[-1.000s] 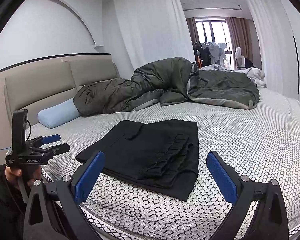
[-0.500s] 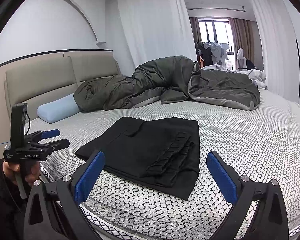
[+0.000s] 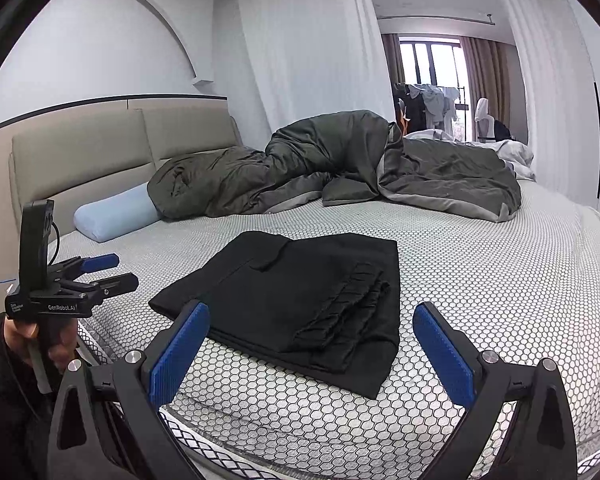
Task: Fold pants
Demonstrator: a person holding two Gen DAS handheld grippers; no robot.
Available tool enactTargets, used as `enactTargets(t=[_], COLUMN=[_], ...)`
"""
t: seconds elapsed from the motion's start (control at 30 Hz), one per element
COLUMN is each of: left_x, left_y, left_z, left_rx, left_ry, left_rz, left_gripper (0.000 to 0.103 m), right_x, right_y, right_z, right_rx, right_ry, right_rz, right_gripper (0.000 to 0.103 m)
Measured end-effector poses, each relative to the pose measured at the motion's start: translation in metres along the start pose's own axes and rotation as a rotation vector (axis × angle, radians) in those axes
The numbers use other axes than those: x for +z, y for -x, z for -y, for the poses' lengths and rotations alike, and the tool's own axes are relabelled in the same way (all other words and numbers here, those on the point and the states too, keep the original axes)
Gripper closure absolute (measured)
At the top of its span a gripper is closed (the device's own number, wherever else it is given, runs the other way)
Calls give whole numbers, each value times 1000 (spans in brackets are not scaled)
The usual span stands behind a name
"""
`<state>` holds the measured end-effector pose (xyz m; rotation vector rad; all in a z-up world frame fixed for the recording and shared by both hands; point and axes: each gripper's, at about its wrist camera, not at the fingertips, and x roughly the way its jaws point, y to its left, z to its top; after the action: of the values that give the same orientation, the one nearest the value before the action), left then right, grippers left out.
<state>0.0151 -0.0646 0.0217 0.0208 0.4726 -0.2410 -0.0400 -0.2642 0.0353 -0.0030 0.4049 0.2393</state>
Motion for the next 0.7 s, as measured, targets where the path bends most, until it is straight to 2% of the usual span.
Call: enactTargets(t=[0.7], left_x=[0], left_y=[0], left_z=[-2], left_rx=[-1], left_ry=[-3], left_rz=[-1], left_gripper=[1], right_x=[-1], right_y=[-3], right_z=[3], right_rx=[11], right_ry=[6], right_rz=[-10], right_gripper=[0])
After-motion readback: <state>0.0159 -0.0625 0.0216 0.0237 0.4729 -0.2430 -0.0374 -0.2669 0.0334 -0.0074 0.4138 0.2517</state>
